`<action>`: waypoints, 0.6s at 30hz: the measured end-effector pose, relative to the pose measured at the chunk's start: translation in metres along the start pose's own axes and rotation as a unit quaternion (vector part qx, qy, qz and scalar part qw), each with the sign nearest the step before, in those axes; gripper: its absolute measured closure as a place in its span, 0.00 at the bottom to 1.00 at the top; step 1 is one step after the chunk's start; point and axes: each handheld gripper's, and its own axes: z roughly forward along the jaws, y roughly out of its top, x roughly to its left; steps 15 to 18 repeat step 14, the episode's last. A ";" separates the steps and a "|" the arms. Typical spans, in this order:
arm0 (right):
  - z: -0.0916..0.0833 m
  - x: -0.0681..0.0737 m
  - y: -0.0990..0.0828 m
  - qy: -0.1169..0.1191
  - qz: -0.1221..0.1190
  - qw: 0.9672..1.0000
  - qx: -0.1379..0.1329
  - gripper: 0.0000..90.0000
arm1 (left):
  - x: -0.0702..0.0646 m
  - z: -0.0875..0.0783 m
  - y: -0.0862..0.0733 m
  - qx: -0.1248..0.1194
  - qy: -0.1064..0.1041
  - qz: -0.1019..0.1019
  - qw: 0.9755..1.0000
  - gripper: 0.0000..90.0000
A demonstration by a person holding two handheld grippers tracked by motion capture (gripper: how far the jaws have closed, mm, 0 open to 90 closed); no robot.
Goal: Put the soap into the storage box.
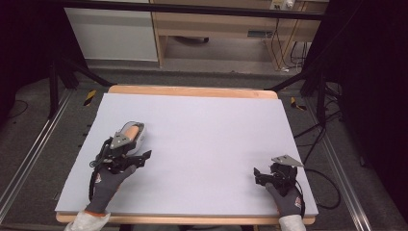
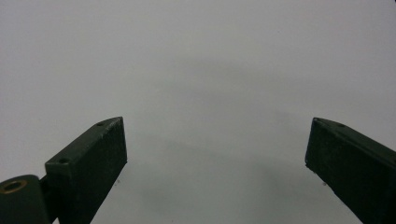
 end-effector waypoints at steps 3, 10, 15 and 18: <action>0.000 -0.001 0.000 -0.003 -0.002 1.000 -0.002 0.06 | -0.001 -0.004 -0.009 -0.001 0.005 -0.003 1.000 0.32; 0.000 -0.004 -0.001 -0.005 0.002 1.000 0.000 0.06 | 0.003 -0.008 -0.029 0.010 0.009 -0.010 1.000 0.31; 0.000 -0.005 -0.002 -0.007 0.005 1.000 -0.001 0.06 | 0.006 -0.013 -0.038 0.020 0.011 -0.011 1.000 0.30; 0.000 -0.005 -0.002 -0.007 0.005 1.000 -0.001 0.06 | 0.006 -0.013 -0.038 0.020 0.011 -0.011 1.000 0.30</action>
